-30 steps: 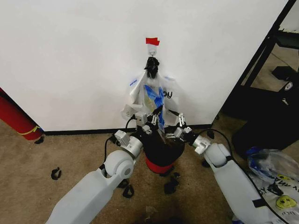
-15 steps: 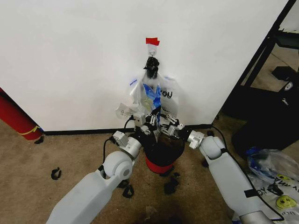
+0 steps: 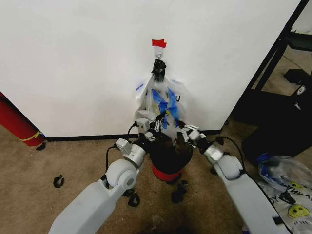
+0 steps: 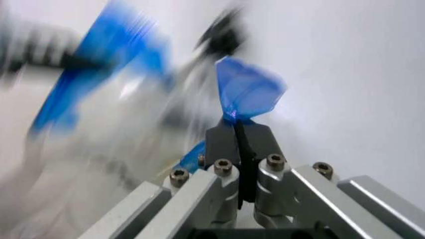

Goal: Pick up the garbage bag from the wall and place it over the trash bin.

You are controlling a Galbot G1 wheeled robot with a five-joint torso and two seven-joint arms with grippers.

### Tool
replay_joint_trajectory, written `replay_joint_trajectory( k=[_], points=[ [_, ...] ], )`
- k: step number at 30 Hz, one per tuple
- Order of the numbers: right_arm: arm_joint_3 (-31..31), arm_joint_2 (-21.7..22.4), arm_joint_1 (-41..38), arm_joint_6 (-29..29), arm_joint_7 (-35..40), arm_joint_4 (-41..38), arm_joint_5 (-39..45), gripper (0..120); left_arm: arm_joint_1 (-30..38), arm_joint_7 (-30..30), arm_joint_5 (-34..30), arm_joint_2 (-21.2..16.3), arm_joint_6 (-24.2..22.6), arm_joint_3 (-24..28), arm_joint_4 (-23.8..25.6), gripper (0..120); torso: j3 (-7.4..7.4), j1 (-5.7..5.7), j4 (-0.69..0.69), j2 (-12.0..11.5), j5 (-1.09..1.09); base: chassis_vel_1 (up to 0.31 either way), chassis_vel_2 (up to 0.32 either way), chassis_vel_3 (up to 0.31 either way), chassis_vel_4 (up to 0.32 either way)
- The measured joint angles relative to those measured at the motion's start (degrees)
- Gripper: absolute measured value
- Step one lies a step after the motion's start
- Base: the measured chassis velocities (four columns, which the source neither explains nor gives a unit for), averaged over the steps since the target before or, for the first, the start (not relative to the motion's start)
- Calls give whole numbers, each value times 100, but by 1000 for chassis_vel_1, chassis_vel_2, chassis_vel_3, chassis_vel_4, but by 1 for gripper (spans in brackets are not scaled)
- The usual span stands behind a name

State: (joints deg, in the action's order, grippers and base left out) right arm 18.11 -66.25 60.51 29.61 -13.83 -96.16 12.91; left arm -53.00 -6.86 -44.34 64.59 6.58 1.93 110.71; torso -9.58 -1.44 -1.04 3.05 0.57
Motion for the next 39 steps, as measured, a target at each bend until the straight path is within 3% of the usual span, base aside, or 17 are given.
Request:
replay_joint_trajectory(
  k=[3, 6, 11, 18, 27, 33, 39],
  points=[
    [235, -67, 665, 6, 492, -657, 652, 0, -370, -105, 232, 183, 2, -306, 181, 0, 0, 0, 0, 1, 0, 0, 0, 0, 0],
    [386, -122, 1147, 47, 769, -982, 773, 0, -655, -265, 540, 326, -9, -511, 311, 0, 1, 0, -1, 1, 0, 0, 0, 0, 0],
    [803, -208, 2043, 425, 1067, -1166, 218, 0, -1589, -822, 1367, 568, -144, -848, 708, 0, 1, 0, 1, 1, 0, 0, 0, 0, 0],
    [987, -326, 2664, 915, 1109, -1008, -320, 0, -2504, -926, 2231, 579, -8, -929, 935, 0, 0, 1, 1, 2, 0, 0, 0, 0, 0],
    [1095, -535, 3273, 1542, 1184, -1203, -966, 0, -2973, -965, 2635, 553, 132, -948, 1413, 0, 0, 0, 0, 1, 0, 0, 0, 0, 0],
    [1083, -539, 3659, 1752, 1144, -1795, -865, 0, -3213, -934, 2675, 469, 115, -926, 1956, 0, 0, 0, 0, 1, 1, 0, 0, 0, 0],
    [1067, -580, 3508, 1753, 912, -2137, -508, 0, -3215, -753, 2670, 479, 212, -915, 2213, 0, -1, 0, 1, 0, 0, 0, 0, 0, 0]
  ],
)
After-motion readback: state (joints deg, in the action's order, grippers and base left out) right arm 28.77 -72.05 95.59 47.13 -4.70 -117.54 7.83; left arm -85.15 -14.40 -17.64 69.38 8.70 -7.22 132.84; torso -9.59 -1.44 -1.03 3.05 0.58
